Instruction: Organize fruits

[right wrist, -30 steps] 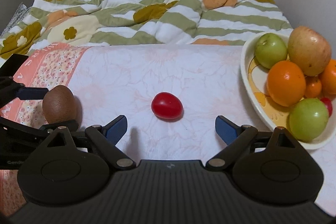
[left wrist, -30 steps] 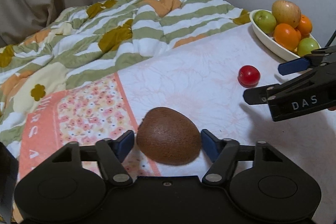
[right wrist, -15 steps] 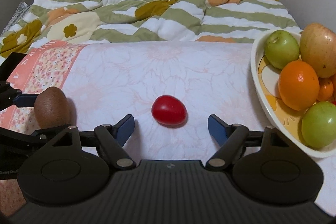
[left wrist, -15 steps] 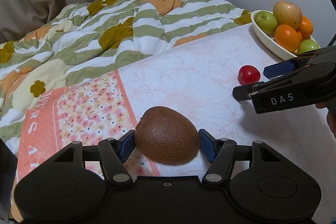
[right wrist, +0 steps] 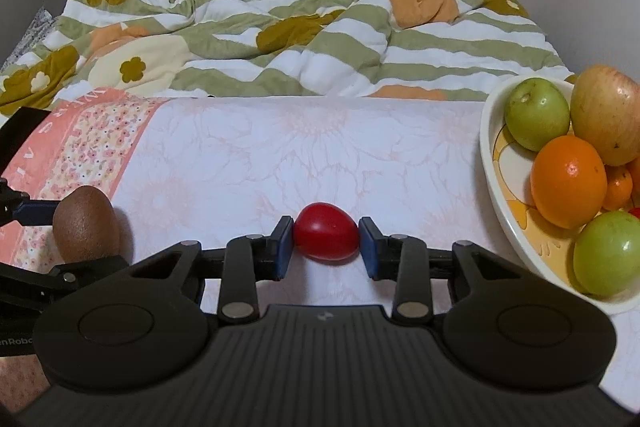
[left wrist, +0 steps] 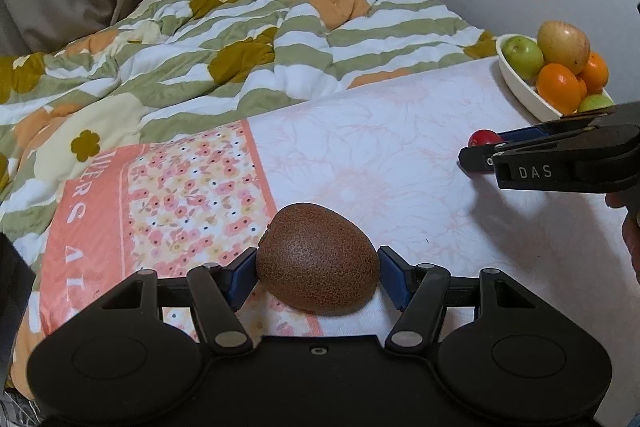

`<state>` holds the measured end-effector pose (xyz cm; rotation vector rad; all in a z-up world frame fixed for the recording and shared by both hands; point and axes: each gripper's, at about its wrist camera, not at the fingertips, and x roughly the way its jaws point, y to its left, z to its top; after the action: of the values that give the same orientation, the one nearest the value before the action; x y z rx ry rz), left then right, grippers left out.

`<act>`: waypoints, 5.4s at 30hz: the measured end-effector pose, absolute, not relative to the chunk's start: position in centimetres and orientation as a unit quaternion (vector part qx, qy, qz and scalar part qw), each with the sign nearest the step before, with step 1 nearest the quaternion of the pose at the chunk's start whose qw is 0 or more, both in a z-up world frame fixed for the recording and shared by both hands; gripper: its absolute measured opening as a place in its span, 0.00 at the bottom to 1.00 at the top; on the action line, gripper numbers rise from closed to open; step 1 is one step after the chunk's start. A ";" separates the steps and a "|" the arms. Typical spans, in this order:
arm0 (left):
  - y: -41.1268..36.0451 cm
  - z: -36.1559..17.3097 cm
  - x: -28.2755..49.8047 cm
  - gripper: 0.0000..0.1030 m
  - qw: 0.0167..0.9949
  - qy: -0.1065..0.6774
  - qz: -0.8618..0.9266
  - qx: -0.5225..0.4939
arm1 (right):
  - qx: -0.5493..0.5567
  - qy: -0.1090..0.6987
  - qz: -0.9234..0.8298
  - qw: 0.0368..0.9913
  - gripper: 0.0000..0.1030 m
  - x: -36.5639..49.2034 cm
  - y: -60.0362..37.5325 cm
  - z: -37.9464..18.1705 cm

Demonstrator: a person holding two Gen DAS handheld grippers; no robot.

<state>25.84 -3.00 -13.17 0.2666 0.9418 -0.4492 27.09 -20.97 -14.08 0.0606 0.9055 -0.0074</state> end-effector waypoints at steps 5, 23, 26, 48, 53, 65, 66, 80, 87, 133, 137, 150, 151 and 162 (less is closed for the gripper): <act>-2.7 -11.8 25.0 0.66 0.867 0.436 -0.213 0.116 | 0.028 0.427 0.002 0.904 0.49 26.1 -20.7 -12.7; -3.4 -4.6 18.8 0.66 0.888 0.370 -0.263 0.076 | 0.039 0.376 -0.045 0.925 0.49 17.0 -20.6 -4.3; -4.6 -3.6 18.0 0.66 0.889 0.362 -0.268 0.077 | 0.041 0.369 -0.052 0.927 0.49 15.2 -21.7 -3.2; -20.8 -2.0 16.1 0.66 0.910 0.354 -0.214 0.022 | 0.028 0.359 -0.005 0.933 0.49 11.8 -40.7 -1.5; -23.6 -3.6 18.1 0.66 0.907 0.365 -0.209 0.028 | 0.026 0.364 0.000 0.931 0.49 13.4 -43.5 -2.4; -26.8 -8.7 22.6 0.66 0.890 0.385 -0.226 0.093 | 0.055 0.393 -0.016 0.918 0.49 17.4 -46.2 -5.9; -26.9 -9.1 22.8 0.66 0.889 0.384 -0.229 0.098 | 0.057 0.394 -0.018 0.917 0.49 17.6 -46.2 -6.1; -27.3 -9.7 23.5 0.95 0.891 0.366 -0.243 0.114 | 0.067 0.404 -0.039 0.911 0.49 18.9 -46.2 -7.2; -24.9 -8.2 22.6 0.95 0.892 0.376 -0.232 0.096 | 0.069 0.402 -0.032 0.913 0.49 19.2 -45.3 -6.6; -15.9 -2.5 14.5 0.97 0.926 0.344 -0.155 0.028 | 0.043 0.355 -0.011 0.934 1.00 15.5 -38.6 -3.3; -14.3 -0.5 11.2 0.97 0.937 0.321 -0.134 0.018 | 0.040 0.334 0.001 0.942 1.00 12.3 -37.4 -0.8; -10.2 4.0 2.7 1.00 0.955 0.290 -0.063 0.017 | 0.028 0.302 0.045 0.952 1.00 3.2 -33.7 4.7; -10.0 4.1 2.3 1.00 0.955 0.291 -0.060 0.019 | 0.028 0.302 0.045 0.952 1.00 2.6 -33.6 4.9; -7.8 3.8 0.2 1.00 0.952 0.303 -0.046 0.019 | 0.015 0.331 -0.006 0.944 1.00 -1.5 -32.3 3.7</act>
<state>0.15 -7.81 3.80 0.0390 0.6149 -0.0941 -1.49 -32.34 3.72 0.0315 0.6739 -0.0120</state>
